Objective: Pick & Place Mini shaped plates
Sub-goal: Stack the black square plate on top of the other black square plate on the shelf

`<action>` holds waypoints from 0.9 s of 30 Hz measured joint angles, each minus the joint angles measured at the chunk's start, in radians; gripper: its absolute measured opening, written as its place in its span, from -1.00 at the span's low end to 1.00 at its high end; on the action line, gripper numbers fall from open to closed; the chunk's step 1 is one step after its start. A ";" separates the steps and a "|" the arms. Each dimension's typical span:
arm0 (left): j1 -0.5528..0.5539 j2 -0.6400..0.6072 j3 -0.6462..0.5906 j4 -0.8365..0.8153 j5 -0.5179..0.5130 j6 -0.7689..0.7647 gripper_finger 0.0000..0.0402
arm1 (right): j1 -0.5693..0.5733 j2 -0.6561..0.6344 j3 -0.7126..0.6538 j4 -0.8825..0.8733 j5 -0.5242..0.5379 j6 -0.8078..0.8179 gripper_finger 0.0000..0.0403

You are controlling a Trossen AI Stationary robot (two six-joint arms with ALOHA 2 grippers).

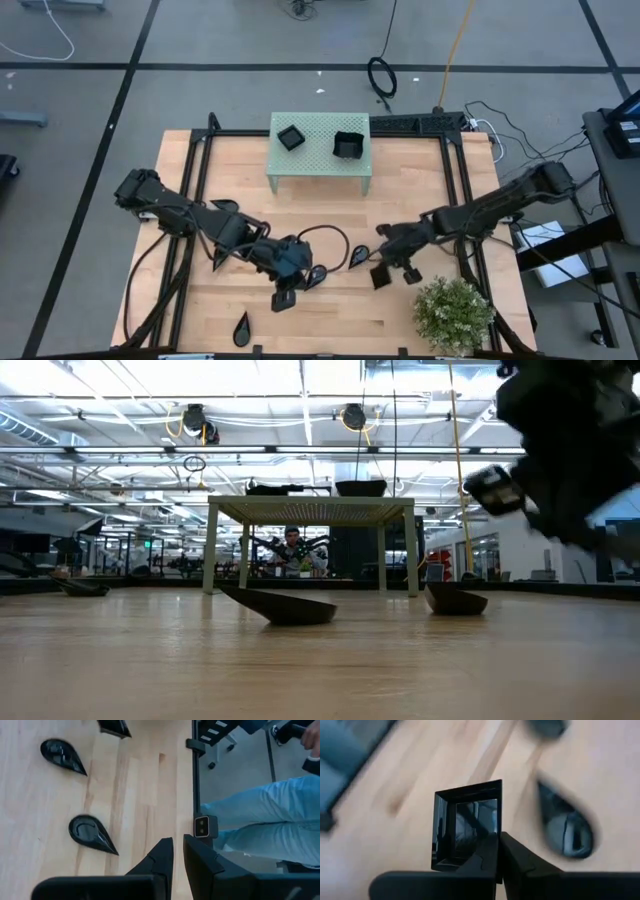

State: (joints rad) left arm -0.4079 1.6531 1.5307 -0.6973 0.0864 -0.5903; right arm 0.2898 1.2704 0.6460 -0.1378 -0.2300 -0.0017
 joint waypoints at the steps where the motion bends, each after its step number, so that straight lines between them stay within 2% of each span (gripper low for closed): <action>1: 0.004 0.000 0.000 0.006 0.000 0.013 -0.77 | -0.013 -0.020 0.000 0.021 0.014 0.019 -0.99; 4: 0.021 0.000 0.000 0.025 -0.012 0.069 -0.77 | -0.069 -0.051 0.002 0.091 0.107 0.107 -0.99; 7: 0.044 0.000 0.000 0.045 -0.016 0.129 -0.77 | -0.148 -0.038 0.002 0.193 0.143 0.161 -1.00; 12: 0.089 0.000 0.000 0.061 -0.017 0.162 -0.77 | -0.269 0.057 0.002 0.347 0.081 0.235 -0.99; 17: 0.142 0.000 0.000 0.060 -0.017 0.085 -0.77 | -0.357 0.182 0.002 0.421 0.071 0.277 -0.99; 27: 0.234 0.000 0.000 0.059 -0.018 -0.029 -0.77 | -0.429 0.349 0.004 0.521 0.071 0.351 -0.99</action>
State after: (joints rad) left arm -0.1743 1.6535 1.5307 -0.6388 0.0682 -0.6191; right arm -0.1389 1.6193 0.6498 0.3832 -0.1594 0.3493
